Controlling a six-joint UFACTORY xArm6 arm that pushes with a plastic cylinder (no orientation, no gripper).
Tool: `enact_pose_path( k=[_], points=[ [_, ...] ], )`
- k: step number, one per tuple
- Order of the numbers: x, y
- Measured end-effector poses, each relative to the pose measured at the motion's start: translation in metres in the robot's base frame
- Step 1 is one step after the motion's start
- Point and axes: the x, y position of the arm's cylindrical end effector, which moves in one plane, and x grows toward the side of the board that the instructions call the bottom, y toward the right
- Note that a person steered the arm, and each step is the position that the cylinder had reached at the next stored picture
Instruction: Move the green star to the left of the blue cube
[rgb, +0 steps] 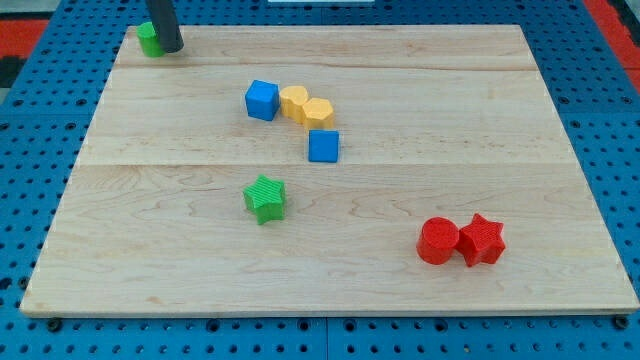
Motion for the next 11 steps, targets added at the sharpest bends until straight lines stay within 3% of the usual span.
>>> enact_pose_path(
  k=[1, 2, 4, 5, 6, 7, 9, 10, 11],
  points=[
    [0.034, 0.039],
    [0.119, 0.081],
    [0.199, 0.144],
    [0.212, 0.177],
    [0.295, 0.200],
    [0.274, 0.135],
    [0.185, 0.043],
    [0.221, 0.069],
    [0.218, 0.101]
  ],
)
